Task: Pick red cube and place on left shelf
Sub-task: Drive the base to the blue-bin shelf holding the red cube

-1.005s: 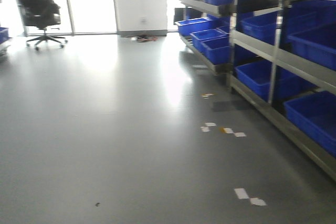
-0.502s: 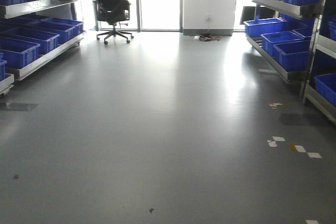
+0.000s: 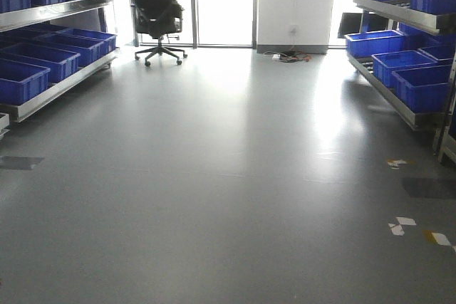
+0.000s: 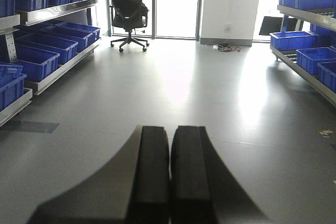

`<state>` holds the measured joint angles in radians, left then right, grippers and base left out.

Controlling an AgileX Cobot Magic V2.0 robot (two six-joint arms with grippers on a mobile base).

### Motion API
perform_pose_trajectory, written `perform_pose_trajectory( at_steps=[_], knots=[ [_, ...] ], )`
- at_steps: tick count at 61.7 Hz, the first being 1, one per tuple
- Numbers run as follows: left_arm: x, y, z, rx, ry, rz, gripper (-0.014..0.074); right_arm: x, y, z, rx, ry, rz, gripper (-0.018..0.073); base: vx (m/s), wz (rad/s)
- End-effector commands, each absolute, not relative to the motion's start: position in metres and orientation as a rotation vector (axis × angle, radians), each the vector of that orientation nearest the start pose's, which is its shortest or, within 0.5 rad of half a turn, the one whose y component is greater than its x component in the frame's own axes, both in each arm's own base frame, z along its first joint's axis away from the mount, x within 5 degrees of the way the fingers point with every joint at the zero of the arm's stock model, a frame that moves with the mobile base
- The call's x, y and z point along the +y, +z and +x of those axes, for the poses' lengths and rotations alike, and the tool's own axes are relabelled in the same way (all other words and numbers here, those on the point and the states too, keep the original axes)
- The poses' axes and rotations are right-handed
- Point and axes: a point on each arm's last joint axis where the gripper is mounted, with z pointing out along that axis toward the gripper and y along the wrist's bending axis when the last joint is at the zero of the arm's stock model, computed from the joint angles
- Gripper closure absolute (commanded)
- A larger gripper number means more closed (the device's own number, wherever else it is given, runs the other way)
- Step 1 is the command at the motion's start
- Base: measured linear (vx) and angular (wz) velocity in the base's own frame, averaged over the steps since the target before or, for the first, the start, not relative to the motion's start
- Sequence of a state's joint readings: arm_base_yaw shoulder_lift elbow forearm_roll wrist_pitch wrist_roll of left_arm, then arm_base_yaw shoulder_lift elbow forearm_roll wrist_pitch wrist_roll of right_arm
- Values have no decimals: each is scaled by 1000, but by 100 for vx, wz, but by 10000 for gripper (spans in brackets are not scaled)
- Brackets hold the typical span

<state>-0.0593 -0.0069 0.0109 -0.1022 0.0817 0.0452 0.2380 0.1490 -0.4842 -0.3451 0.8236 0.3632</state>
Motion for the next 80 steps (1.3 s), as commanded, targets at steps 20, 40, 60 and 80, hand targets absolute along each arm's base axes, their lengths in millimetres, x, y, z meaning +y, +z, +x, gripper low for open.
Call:
perform_pose_trajectory(
  at_steps=[20, 40, 60, 80],
  knots=[
    [-3, 203, 56, 1490, -100, -4, 496, -15, 308, 35, 1839, -24, 29, 377, 53, 8],
    [-3, 203, 56, 1490, -100, -4, 495, -16, 308, 35, 1841, -25, 29, 377, 59, 17],
    [-3, 203, 56, 1490, -100, -4, 495, -16, 308, 35, 1841, -25, 29, 377, 62, 35],
    [-3, 203, 56, 1490, -100, -4, 495, -16, 308, 35, 1841, -25, 29, 377, 63, 34]
  ],
)
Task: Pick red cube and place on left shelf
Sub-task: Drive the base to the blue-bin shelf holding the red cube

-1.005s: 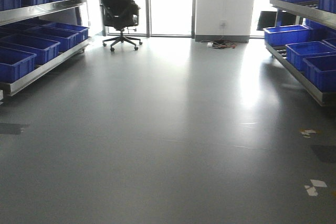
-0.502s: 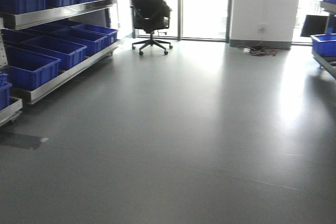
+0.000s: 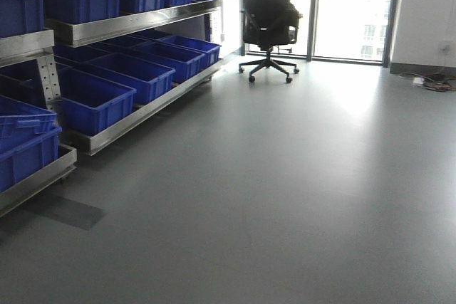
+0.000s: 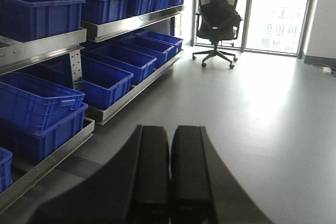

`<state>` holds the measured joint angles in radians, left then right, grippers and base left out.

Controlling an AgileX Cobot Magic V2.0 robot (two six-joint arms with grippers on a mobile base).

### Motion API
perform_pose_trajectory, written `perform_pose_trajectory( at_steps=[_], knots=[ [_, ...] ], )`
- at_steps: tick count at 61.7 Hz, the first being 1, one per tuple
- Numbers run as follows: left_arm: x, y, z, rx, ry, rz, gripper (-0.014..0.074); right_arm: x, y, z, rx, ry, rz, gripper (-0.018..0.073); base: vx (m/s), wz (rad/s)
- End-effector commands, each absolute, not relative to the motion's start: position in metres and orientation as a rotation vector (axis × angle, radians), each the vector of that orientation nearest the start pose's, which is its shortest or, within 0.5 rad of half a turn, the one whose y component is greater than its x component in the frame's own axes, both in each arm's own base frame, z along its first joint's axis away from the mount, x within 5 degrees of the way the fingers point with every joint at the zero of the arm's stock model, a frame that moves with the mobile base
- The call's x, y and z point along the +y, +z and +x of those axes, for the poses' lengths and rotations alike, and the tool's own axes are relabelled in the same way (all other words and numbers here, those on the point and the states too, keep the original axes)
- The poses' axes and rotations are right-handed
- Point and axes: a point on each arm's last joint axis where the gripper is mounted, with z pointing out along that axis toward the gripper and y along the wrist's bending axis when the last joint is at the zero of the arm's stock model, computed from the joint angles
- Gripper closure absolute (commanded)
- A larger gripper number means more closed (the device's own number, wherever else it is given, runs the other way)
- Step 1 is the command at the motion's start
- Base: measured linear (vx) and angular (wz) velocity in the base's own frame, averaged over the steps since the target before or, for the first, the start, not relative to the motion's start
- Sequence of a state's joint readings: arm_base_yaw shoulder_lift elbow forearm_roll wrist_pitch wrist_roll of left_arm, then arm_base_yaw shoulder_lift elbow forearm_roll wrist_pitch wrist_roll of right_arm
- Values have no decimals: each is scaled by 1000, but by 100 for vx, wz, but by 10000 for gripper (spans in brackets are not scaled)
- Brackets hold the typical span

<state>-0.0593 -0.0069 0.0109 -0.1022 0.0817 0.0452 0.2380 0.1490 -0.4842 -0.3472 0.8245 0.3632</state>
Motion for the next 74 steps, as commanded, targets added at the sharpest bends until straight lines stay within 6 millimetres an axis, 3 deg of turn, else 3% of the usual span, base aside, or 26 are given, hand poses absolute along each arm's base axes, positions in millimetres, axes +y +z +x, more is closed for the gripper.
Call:
perform_pose_trajectory(
  at_steps=[1, 27, 74],
  knots=[
    [-3, 203, 56, 1490, -100, -4, 495, -16, 308, 35, 1841, -25, 29, 377, 64, 33],
    [-3, 203, 56, 1490, -100, -4, 495, -16, 308, 35, 1842, -25, 30, 377, 62, 40],
    [-3, 203, 56, 1490, -100, -4, 495, -16, 308, 35, 1842, -25, 29, 377, 53, 63]
  ],
)
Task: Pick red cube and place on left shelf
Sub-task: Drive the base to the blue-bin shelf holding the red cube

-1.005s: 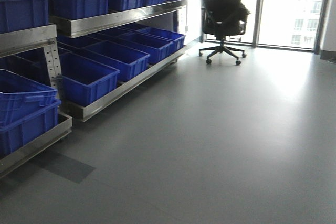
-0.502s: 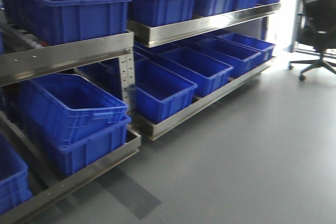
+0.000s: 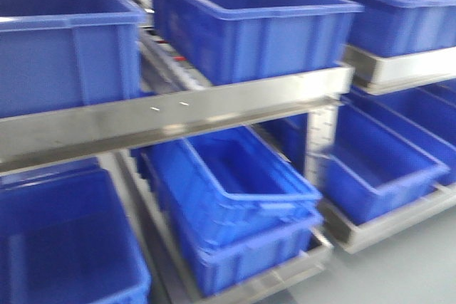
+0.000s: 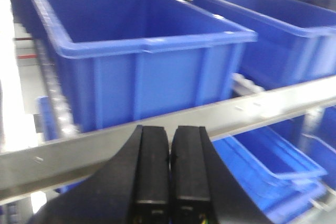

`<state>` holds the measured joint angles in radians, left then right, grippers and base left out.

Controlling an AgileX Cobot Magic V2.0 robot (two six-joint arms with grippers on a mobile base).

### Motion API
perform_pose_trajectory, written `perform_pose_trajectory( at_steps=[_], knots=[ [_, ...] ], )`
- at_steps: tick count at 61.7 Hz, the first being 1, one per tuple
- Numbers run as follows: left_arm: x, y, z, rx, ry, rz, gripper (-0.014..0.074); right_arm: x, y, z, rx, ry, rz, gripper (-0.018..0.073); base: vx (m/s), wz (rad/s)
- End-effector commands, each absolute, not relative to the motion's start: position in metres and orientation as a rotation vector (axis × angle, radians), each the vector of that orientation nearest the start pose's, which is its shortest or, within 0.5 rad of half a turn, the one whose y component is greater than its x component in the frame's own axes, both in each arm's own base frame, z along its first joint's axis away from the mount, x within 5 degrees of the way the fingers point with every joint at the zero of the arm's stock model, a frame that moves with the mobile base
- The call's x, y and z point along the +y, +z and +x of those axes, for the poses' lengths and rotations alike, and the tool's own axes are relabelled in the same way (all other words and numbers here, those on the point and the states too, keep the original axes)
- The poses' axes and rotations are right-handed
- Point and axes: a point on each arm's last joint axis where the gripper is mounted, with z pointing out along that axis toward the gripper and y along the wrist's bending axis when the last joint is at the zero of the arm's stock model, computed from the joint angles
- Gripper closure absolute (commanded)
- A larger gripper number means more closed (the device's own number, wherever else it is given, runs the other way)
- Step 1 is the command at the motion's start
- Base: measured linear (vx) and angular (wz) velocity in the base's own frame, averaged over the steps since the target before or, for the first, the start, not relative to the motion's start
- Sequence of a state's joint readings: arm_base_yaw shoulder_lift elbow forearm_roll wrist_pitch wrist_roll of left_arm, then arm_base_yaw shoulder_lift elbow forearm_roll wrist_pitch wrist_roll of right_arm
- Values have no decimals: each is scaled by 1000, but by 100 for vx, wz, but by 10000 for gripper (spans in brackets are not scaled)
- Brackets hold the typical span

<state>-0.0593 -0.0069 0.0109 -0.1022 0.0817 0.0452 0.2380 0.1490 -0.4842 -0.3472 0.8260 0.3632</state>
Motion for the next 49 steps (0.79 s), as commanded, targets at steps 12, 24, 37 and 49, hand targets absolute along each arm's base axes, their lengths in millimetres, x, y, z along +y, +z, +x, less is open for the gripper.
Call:
perform_pose_trajectory(
  at_steps=[12, 24, 37, 49],
  knots=[
    [-3, 203, 56, 1490, -100, -4, 495, -16, 308, 35, 1842, -25, 29, 377, 39, 55],
    [-3, 203, 56, 1490, -100, -4, 495, -16, 308, 35, 1842, -25, 29, 377, 32, 53],
    [-3, 203, 56, 1490, -100, -4, 495, -16, 308, 35, 1842, -25, 29, 377, 24, 59],
    [-3, 203, 56, 1490, -100, -4, 495, -16, 308, 35, 1842, -25, 29, 377, 18, 40]
  ],
)
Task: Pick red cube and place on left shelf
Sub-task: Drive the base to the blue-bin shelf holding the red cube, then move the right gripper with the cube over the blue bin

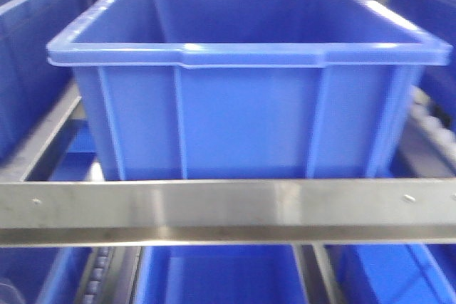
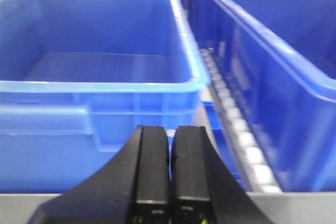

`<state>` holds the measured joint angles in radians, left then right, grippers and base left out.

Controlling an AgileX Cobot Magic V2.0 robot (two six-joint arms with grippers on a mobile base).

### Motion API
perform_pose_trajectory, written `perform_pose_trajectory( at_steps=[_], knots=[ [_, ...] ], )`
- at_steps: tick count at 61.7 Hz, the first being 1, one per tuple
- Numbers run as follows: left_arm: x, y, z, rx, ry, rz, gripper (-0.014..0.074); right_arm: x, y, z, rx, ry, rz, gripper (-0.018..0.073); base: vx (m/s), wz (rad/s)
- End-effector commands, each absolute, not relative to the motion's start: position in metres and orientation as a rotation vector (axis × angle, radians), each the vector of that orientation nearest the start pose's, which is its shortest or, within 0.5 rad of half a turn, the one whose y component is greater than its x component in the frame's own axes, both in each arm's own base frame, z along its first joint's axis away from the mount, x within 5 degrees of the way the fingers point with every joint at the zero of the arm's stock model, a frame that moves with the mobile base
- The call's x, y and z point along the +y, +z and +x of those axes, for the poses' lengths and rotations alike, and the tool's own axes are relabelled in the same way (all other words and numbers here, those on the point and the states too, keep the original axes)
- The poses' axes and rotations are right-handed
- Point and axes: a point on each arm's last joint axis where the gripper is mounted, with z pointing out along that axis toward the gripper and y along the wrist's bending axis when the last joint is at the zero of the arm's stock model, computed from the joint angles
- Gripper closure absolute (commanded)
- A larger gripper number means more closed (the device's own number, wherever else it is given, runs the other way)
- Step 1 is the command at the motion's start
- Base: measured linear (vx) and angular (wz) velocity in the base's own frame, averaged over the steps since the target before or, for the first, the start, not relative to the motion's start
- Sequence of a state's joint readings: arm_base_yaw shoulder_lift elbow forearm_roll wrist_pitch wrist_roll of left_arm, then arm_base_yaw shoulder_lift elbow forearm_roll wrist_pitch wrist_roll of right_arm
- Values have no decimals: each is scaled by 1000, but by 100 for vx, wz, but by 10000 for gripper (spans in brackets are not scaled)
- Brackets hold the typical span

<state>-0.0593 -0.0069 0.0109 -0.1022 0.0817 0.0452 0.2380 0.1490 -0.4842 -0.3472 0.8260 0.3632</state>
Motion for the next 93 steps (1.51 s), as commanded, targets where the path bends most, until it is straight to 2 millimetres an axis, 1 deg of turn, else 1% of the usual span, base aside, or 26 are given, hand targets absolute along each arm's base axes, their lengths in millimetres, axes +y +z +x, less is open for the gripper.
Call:
perform_pose_trajectory(
  at_steps=[1, 58, 80, 93],
  knots=[
    [-3, 203, 56, 1490, -100, -4, 495, -16, 308, 35, 1842, -25, 29, 377, 8, 28],
    [-3, 203, 56, 1490, -100, -4, 495, -16, 308, 35, 1842, -25, 29, 377, 4, 4],
    [-3, 203, 56, 1490, -100, -4, 495, -16, 309, 35, 1825, -42, 22, 377, 0, 0],
    [-3, 203, 56, 1490, -100, -4, 495, -14, 314, 36, 1777, -18, 10, 377, 0, 0]
  ],
)
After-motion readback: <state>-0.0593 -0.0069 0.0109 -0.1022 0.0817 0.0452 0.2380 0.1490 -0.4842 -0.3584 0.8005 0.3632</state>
